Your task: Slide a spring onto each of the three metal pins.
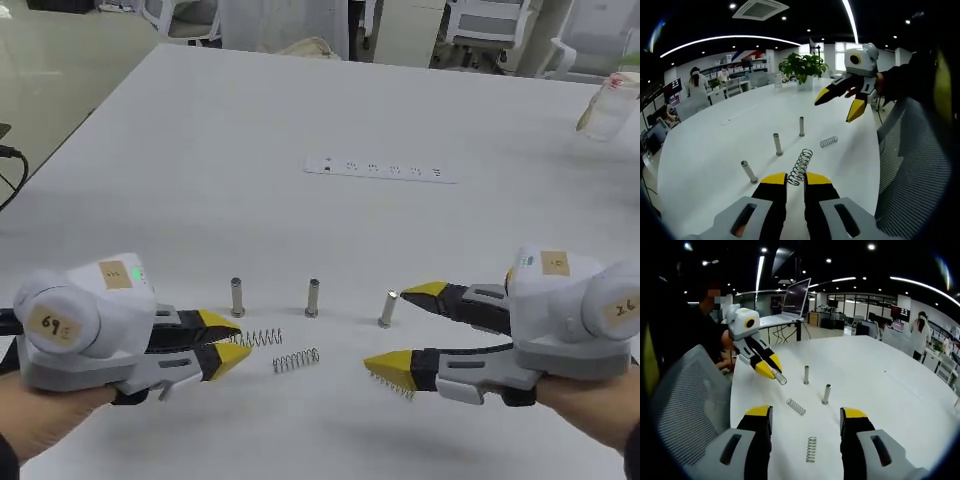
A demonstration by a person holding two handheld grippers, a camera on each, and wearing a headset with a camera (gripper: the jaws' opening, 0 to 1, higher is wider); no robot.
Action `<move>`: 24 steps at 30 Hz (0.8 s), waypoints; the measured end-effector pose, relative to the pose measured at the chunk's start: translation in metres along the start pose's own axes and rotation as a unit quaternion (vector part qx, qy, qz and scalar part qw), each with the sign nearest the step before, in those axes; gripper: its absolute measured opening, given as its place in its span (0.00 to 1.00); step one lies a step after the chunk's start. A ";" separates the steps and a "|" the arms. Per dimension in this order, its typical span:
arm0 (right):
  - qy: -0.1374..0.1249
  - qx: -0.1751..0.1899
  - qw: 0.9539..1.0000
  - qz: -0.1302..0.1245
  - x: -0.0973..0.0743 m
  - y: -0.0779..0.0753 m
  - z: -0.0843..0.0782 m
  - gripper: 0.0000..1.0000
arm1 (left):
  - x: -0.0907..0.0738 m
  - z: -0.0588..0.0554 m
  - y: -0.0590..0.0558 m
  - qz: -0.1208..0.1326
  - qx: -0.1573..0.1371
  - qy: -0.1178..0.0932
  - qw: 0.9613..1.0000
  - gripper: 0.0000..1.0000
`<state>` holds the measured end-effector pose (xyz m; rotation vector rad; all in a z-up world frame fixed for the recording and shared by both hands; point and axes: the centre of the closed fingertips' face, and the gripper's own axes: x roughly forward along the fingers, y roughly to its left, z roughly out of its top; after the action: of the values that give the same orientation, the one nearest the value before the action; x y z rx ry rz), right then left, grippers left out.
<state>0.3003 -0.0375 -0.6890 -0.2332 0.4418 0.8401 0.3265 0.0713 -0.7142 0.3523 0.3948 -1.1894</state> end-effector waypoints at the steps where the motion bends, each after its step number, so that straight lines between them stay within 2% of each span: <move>1: 0.000 0.000 1.000 0.004 0.001 0.002 0.001 0.52 | 0.000 0.001 -0.001 -0.001 0.001 -0.001 1.000 0.05; 7: -0.002 -0.016 1.000 0.020 0.009 0.011 0.008 0.48 | 0.002 0.009 -0.008 -0.011 0.009 -0.009 1.000 0.05; 13: -0.003 -0.017 0.999 0.038 0.014 0.021 0.011 0.42 | 0.004 0.013 -0.012 -0.019 0.013 -0.016 1.000 0.05; 24: -0.003 -0.023 0.998 0.067 0.022 0.035 0.016 0.35 | 0.007 0.024 -0.027 -0.039 0.022 -0.028 0.999 0.05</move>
<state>0.2912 0.0052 -0.6861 -0.2453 0.4352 0.9823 0.3060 0.0453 -0.6978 0.3426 0.3374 -1.2831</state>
